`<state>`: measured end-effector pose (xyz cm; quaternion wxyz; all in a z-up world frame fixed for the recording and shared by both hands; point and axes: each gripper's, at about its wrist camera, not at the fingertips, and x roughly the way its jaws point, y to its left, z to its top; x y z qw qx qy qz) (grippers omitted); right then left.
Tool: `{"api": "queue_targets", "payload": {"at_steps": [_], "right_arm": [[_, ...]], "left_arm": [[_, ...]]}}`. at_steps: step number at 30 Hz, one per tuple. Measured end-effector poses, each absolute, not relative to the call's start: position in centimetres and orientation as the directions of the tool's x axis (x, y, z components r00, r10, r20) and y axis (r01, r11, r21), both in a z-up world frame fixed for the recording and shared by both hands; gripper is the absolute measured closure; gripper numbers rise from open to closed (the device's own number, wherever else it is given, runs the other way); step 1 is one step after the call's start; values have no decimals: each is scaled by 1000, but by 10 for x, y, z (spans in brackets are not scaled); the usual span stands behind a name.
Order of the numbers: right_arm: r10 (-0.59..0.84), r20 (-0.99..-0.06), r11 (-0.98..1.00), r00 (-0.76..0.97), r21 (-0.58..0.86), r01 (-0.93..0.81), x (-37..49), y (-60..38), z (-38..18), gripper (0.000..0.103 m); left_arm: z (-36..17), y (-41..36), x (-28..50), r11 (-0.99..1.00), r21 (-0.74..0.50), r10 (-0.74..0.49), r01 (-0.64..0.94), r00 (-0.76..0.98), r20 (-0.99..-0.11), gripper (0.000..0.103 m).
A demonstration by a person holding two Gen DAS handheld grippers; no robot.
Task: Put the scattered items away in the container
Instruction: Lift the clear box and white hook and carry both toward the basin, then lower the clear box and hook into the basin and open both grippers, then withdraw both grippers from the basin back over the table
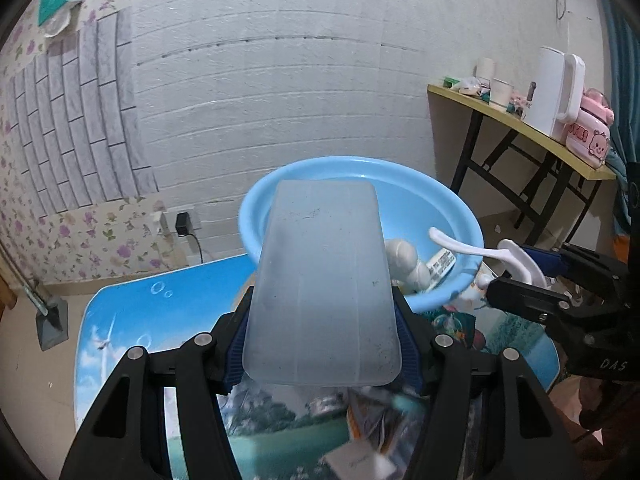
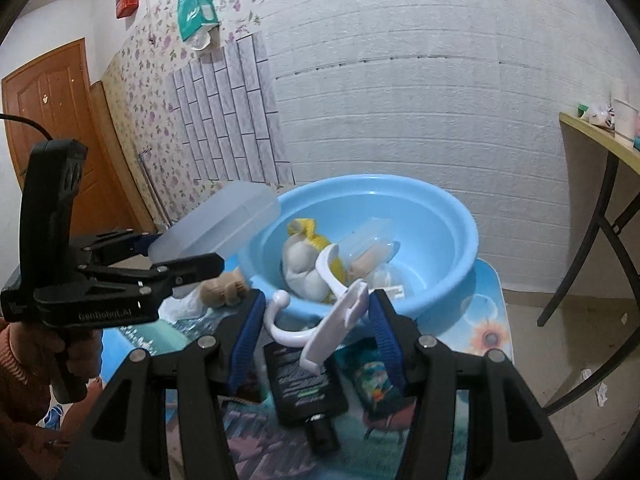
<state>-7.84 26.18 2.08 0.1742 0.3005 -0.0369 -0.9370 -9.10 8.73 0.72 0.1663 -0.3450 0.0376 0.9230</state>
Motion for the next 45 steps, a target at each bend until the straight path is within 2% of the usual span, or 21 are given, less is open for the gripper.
{"api": "queue_targets", "payload": {"at_steps": [19, 30, 35, 45], "right_arm": [[-333, -589, -943, -736, 188, 276, -150, 273, -6, 50], [-285, -603, -957, -745, 133, 259, -140, 267, -2, 49], [-266, -600, -962, -755, 116, 247, -124, 269, 2, 42], [-233, -607, -972, -760, 119, 203, -89, 279, 8, 42]], "left_arm": [[-12, 131, -156, -924, -37, 300, -381, -662, -687, 42], [-4, 122, -138, -927, -57, 312, -372, -675, -669, 39], [2, 110, -122, -932, -56, 304, -359, -688, -658, 39], [-4, 74, -81, -954, -83, 271, -289, -702, -659, 37]]}}
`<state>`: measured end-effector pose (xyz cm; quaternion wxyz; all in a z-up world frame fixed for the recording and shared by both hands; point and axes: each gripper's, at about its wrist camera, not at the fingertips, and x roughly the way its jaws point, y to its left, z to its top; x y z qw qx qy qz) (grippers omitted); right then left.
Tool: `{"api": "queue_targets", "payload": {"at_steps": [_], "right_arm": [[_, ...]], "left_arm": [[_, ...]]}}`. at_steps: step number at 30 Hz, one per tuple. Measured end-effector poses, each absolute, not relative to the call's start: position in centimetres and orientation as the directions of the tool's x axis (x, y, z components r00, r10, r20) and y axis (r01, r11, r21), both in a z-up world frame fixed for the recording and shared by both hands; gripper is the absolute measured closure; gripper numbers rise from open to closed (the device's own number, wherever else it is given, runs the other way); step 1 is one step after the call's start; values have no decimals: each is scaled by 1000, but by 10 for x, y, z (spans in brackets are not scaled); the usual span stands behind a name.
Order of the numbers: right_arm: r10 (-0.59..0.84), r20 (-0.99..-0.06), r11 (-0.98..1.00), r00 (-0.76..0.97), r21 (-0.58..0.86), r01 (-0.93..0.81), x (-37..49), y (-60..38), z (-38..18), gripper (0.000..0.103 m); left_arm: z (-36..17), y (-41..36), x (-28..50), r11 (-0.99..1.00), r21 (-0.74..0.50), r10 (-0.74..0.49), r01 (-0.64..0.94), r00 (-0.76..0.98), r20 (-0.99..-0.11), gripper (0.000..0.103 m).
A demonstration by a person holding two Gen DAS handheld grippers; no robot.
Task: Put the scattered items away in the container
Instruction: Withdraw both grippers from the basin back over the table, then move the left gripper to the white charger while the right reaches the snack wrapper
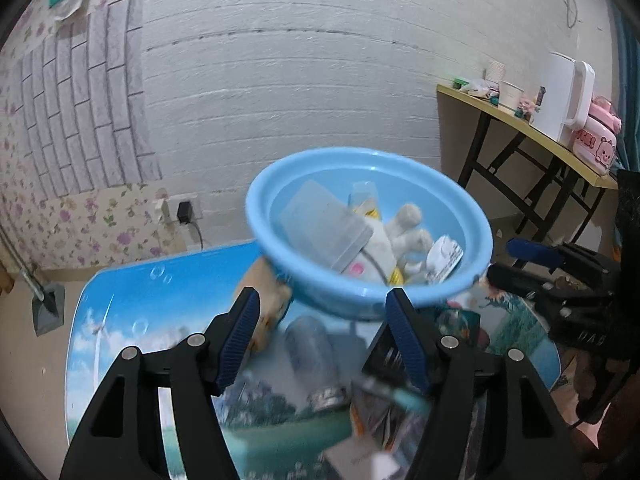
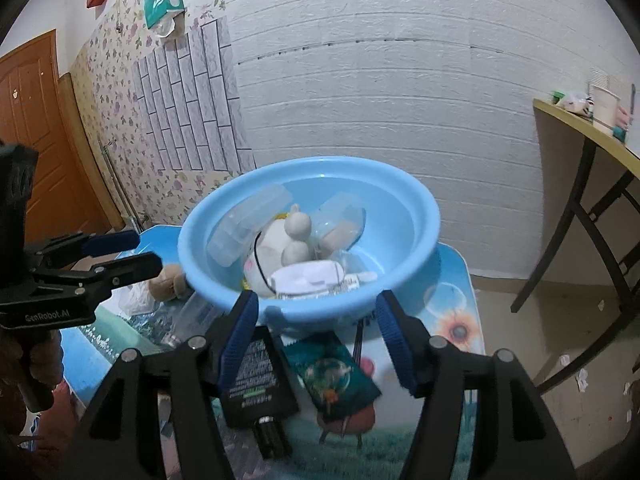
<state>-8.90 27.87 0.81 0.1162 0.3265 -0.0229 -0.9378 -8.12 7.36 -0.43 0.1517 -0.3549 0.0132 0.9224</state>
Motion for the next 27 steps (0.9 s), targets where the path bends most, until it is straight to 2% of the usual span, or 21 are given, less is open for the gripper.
{"api": "queue_targets", "payload": {"at_steps": [7, 11, 19, 27], "right_arm": [[-224, -629, -973, -744, 109, 201, -65, 273, 4, 42], [-277, -641, -960, -716, 161, 227, -52, 271, -3, 42], [-320, -681, -946, -659, 197, 257, -33, 255, -21, 43], [-331, -685, -943, -649, 206, 263, -29, 247, -22, 45]], "left_arm": [[-23, 48, -51, -960, -132, 268, -246, -676, -686, 35], [-37, 44, -36, -963, -135, 256, -231, -650, -715, 35], [-66, 61, -4, -946, -163, 301, -281, -570, -764, 35], [-82, 81, -6, -939, -137, 298, -314, -551, -779, 35]]}}
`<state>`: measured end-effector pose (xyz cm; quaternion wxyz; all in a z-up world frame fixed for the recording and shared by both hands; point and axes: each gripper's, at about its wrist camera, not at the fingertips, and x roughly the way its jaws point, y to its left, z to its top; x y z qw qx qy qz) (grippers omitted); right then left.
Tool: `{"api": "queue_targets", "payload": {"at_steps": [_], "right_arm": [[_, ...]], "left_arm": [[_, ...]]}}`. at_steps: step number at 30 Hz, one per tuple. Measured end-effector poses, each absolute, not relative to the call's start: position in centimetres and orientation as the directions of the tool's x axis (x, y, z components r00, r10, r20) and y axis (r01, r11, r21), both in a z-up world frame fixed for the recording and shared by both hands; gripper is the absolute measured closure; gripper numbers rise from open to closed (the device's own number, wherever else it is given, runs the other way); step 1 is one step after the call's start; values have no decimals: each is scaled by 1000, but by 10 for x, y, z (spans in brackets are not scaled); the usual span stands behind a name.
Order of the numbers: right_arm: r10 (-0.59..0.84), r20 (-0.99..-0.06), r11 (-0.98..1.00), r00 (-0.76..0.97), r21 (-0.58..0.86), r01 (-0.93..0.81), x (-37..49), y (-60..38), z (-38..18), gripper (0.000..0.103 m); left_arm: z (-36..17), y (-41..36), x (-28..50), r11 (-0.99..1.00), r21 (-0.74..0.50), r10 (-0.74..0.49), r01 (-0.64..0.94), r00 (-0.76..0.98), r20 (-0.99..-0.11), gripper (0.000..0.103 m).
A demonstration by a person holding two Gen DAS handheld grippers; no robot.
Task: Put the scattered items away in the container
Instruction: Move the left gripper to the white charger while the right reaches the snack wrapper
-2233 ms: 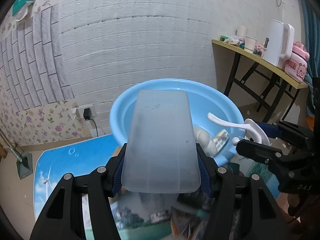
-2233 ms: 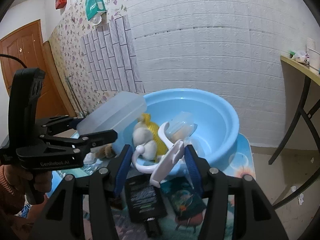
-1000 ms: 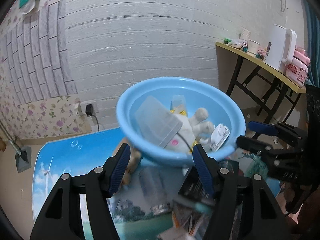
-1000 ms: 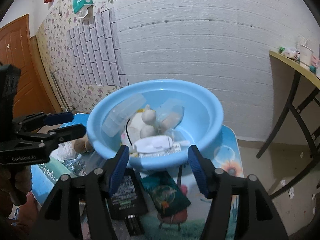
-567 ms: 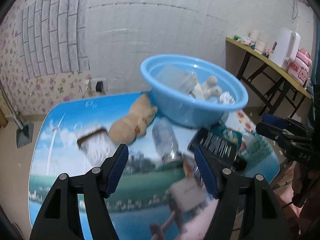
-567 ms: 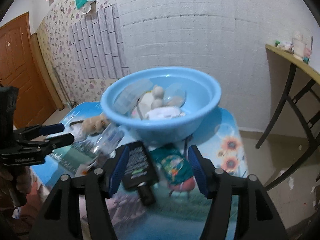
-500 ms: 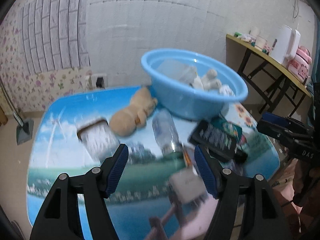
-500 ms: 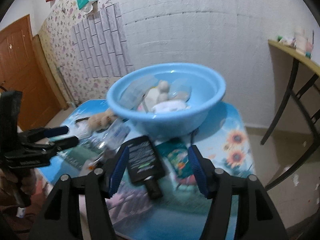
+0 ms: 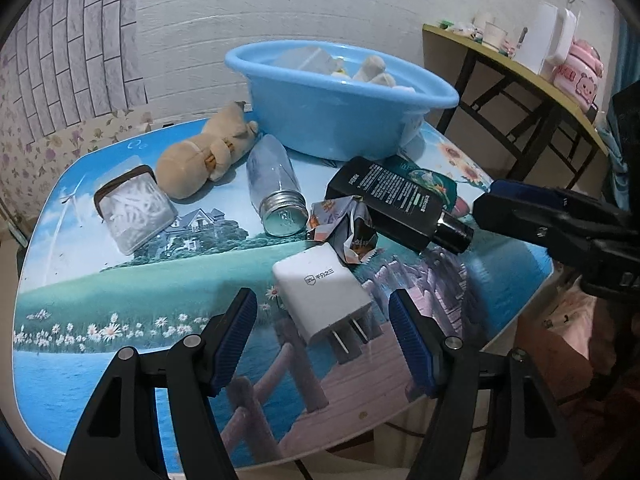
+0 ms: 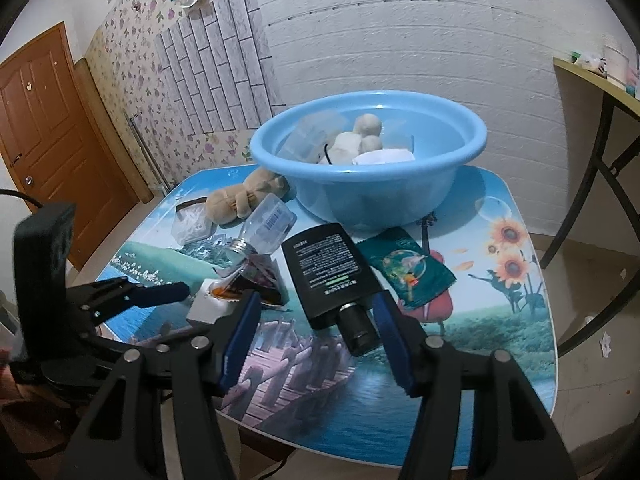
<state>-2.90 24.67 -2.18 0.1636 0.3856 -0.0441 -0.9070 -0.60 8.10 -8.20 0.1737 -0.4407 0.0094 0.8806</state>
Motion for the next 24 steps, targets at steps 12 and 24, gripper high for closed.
{"api": "queue_targets", "payload": {"at_steps": [12, 24], "right_arm": [[-355, -690, -932, -631, 206, 299, -30, 227, -19, 45], [-387, -716, -914, -582, 213, 346, -46, 190, -34, 45]], "left_arm": [[-87, 69, -9, -936, -163, 320, -313, -558, -766, 55], [-89, 17, -5, -958, -174, 277, -226, -596, -754, 56]]}}
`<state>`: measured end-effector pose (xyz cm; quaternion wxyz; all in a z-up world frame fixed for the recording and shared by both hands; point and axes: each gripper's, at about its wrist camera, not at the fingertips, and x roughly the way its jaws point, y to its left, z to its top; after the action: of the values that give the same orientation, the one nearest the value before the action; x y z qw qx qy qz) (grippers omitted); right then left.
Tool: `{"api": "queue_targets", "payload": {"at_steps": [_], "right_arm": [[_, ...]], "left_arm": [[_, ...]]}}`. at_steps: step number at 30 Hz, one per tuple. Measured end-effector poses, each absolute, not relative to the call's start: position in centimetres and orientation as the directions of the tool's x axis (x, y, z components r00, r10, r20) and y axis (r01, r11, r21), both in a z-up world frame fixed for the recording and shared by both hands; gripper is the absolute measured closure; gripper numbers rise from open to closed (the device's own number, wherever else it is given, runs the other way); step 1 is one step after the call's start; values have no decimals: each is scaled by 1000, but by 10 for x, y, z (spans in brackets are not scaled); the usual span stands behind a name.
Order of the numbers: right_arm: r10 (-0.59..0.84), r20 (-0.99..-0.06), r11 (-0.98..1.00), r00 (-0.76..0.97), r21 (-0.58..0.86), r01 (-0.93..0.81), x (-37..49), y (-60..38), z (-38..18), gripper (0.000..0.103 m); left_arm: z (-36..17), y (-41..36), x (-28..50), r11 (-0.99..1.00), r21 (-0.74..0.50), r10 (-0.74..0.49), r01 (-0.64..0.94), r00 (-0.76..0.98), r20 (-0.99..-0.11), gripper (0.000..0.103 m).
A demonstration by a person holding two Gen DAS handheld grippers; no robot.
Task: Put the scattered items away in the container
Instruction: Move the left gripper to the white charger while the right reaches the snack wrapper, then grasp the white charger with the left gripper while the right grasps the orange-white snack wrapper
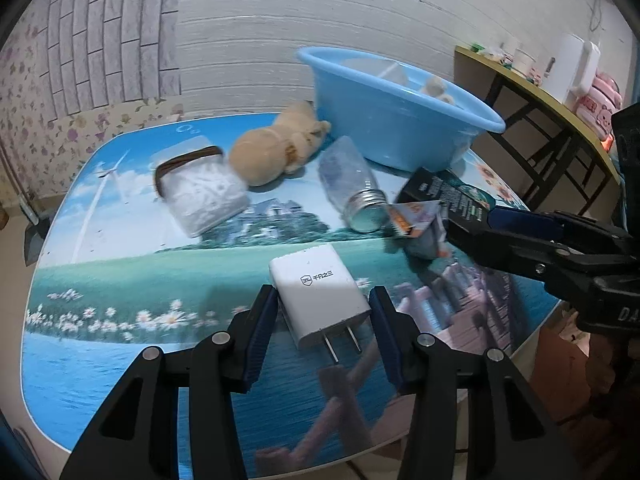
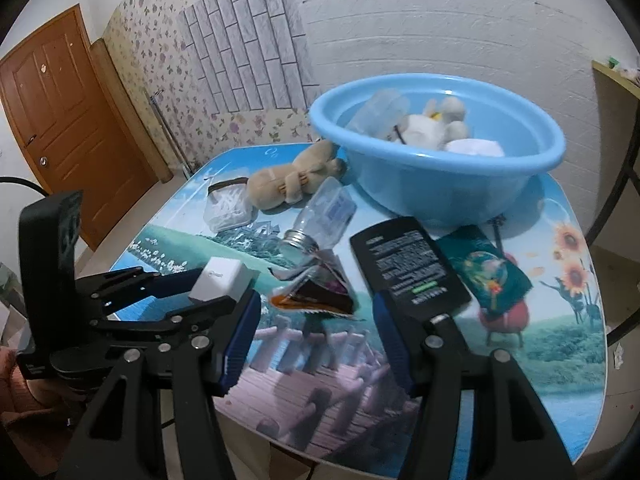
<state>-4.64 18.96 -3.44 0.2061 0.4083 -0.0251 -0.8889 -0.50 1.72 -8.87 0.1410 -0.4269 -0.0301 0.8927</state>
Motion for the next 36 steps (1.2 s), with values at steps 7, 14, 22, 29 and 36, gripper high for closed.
{"api": "queue_targets", "payload": {"at_steps": [7, 14, 22, 29, 36], "right_arm": [[-362, -729, -916, -581, 161, 368, -57, 171, -39, 45], [-344, -752, -914, -563, 131, 383, -61, 165, -46, 70], [-345, -755, -913, -558, 132, 386, -50, 171, -45, 71], [-327, -758, -913, -564, 100, 395, -38, 175, -45, 71], [-322, -756, -911, -570, 85, 403, -35, 174, -45, 70]], "left_arm": [[-91, 3, -4, -961, -192, 276, -201, -601, -750, 56], [-92, -9, -4, -963, -202, 270, -180, -608, -746, 56], [-94, -4, -5, -962, -187, 270, -198, -609, -746, 56], [-97, 4, -12, -968, -147, 243, -204, -613, -752, 56], [-97, 8, -13, -970, -116, 228, -215, -625, -747, 64]]}}
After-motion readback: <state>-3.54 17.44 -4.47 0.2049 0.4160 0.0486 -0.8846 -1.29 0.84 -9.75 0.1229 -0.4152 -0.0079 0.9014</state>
